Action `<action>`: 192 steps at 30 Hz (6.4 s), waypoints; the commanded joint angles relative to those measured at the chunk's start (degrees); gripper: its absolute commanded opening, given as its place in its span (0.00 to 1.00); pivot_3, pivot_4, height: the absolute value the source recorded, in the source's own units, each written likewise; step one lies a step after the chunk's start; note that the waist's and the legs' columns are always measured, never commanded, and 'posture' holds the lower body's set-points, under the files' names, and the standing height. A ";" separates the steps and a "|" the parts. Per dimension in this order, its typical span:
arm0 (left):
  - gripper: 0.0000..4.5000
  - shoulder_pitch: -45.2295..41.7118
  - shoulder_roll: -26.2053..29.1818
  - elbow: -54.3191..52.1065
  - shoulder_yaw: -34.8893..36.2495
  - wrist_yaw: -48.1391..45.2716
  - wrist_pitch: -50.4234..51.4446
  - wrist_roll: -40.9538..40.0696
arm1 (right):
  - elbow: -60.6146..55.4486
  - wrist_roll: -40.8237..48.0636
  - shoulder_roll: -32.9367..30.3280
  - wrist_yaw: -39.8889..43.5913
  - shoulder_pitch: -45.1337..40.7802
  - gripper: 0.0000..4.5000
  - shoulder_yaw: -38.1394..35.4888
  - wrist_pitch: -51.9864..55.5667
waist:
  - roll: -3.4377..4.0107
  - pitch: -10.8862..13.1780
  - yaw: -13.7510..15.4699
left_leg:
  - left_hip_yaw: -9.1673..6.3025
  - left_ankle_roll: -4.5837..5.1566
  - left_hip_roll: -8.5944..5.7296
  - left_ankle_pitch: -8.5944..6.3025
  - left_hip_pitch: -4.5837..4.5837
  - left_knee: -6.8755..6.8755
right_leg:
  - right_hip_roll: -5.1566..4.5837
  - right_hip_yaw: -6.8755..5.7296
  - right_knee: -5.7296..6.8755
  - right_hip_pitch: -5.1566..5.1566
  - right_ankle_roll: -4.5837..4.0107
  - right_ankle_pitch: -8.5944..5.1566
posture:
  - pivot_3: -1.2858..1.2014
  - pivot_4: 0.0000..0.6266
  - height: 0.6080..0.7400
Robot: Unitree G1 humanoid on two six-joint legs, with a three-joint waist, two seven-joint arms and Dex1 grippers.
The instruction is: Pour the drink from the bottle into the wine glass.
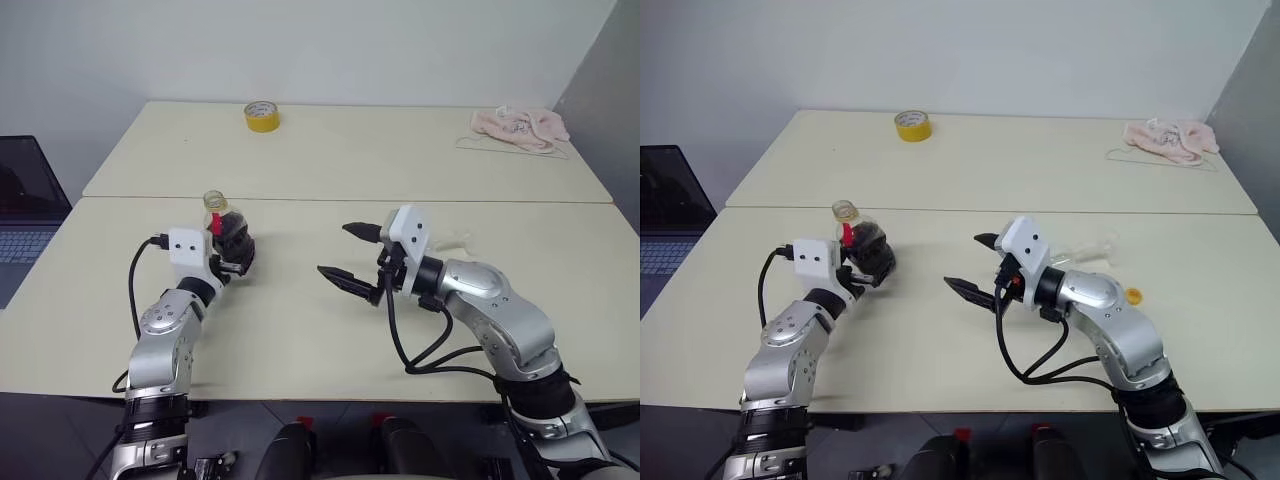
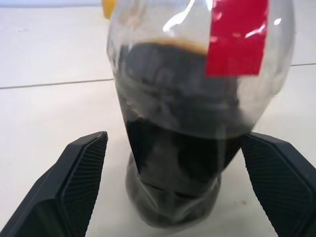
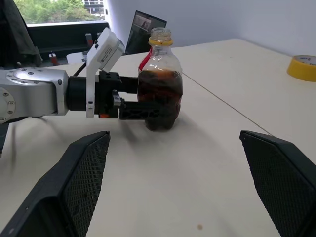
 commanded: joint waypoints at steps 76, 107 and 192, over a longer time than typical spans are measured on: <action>1.00 -4.60 1.86 -16.14 -22.84 -19.92 9.11 -3.02 | 51.74 -68.85 -14.89 -38.67 -6.37 0.51 6.83 -47.86 | 0.00 -0.02 -0.31 | 0.33 -0.03 0.04 0.01 0.23 0.02 | 0.06 0.23 0.01 0.23 0.00 0.00 | 0.52 0.24 1.00; 1.00 16.83 16.13 -30.97 -7.45 -30.60 11.77 -17.83 | 22.13 -15.19 6.76 -7.58 -0.02 0.03 -1.00 -36.31 | 0.07 0.02 -0.03 | 0.15 0.20 0.09 -0.12 0.18 0.00 | 0.06 0.12 -0.02 0.18 -0.01 0.00 | 0.52 0.24 1.00; 1.00 5.22 6.60 -3.91 0.48 -5.59 -5.55 0.15 | -10.94 7.49 -12.13 6.70 14.76 0.99 -5.04 -8.50 | 0.00 0.01 0.21 | 0.00 0.23 0.04 -0.13 0.16 -0.01 | 0.03 -0.04 -0.08 0.23 0.01 -0.01 | 0.52 0.24 1.00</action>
